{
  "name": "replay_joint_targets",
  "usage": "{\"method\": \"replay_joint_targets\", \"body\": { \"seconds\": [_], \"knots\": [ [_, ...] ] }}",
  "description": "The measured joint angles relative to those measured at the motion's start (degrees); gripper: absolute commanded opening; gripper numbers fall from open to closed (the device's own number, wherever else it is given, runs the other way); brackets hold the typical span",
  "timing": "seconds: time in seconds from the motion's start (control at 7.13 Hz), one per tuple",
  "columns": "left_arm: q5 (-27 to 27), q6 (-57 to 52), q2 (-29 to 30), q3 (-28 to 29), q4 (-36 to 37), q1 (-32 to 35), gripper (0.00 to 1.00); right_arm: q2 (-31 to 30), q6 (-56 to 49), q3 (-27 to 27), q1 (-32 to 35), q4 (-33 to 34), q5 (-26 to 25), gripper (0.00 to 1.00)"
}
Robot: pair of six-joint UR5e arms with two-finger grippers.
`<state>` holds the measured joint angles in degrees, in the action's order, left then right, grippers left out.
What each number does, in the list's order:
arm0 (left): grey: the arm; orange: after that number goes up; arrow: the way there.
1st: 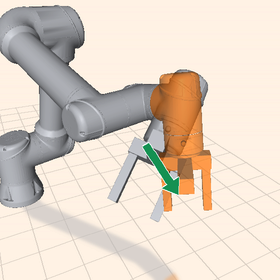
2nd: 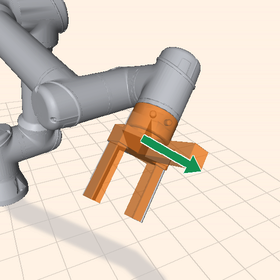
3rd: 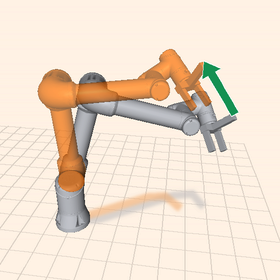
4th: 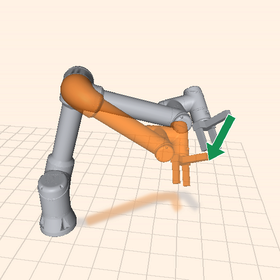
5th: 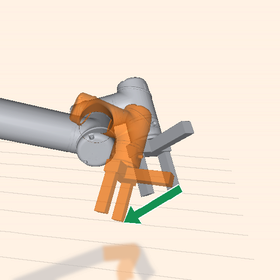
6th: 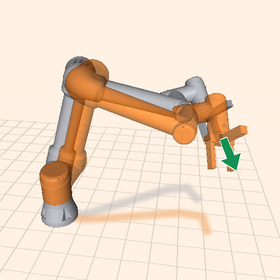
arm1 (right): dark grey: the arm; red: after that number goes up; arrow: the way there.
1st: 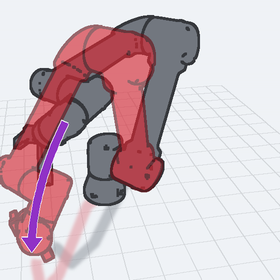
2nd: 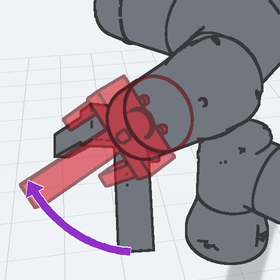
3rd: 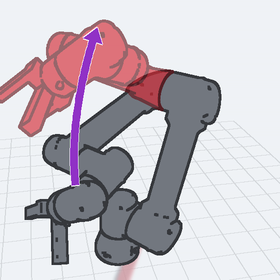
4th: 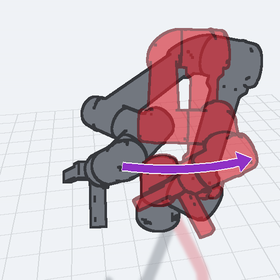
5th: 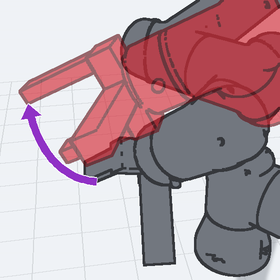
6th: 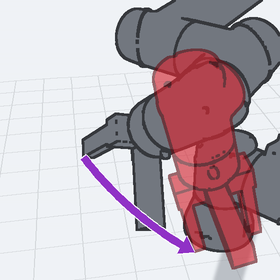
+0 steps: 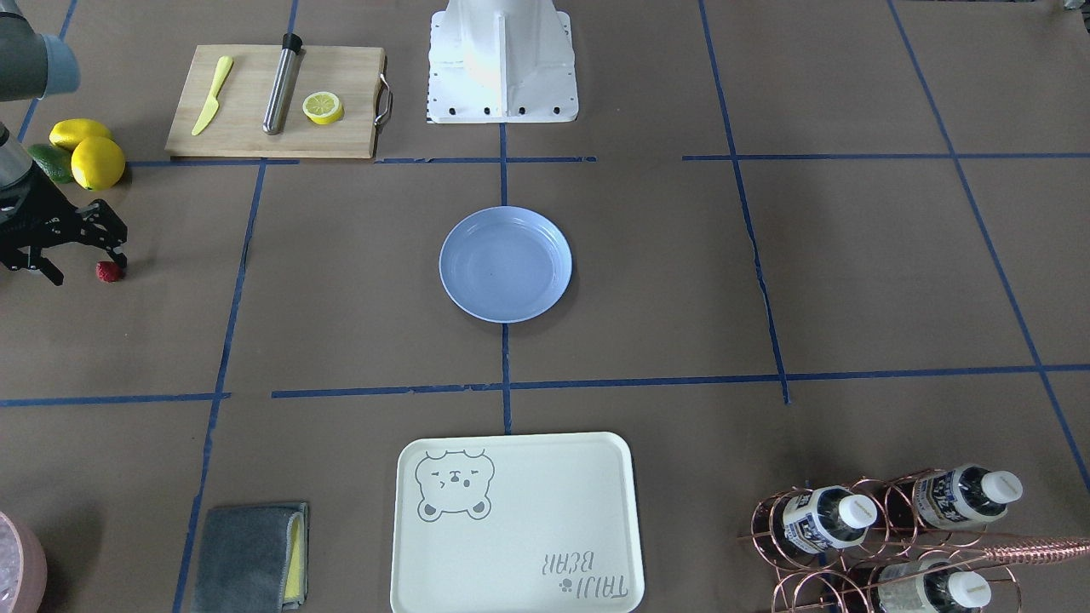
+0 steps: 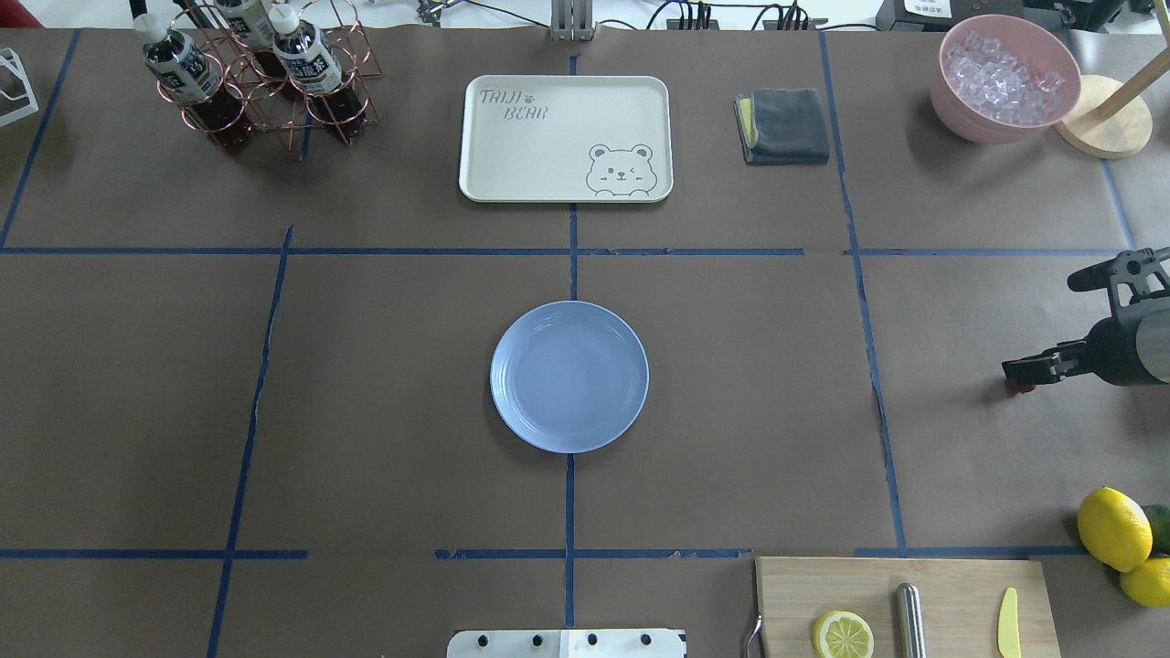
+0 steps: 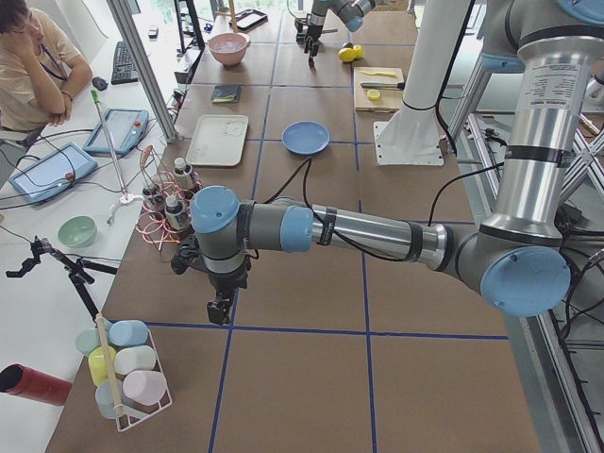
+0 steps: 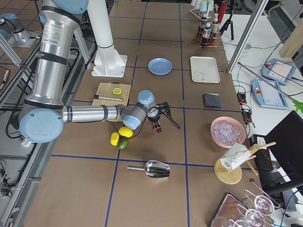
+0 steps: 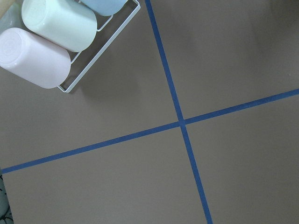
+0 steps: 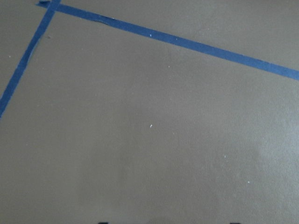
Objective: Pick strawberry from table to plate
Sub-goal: 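Lower the right gripper onto the red strawberry and close it, then carry the strawberry in the right gripper over the light blue plate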
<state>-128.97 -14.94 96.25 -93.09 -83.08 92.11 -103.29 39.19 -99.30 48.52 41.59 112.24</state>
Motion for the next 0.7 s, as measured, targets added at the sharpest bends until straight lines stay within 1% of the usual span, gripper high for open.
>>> {"method": "replay_joint_targets", "body": {
  "seconds": [0.14,0.42,0.56,0.7],
  "knots": [
    [-0.6,0.0,-0.8,0.1,0.0,0.0,1.0,-0.1,0.1,0.2,-0.5,-0.1,-0.1,0.77],
    [-5.1,0.0,-2.8,0.1,-0.3,0.0,1.0,0.0,0.3,0.4,-1.1,0.0,-0.3,0.77],
    [-6.4,0.0,-3.4,-0.1,-0.4,0.0,1.0,0.1,0.4,0.6,-1.4,0.0,-0.4,0.71],
    [-6.9,0.0,-3.6,-0.2,-0.5,0.0,1.0,0.3,0.5,0.8,-1.7,0.0,-0.4,0.46]
  ]
}}
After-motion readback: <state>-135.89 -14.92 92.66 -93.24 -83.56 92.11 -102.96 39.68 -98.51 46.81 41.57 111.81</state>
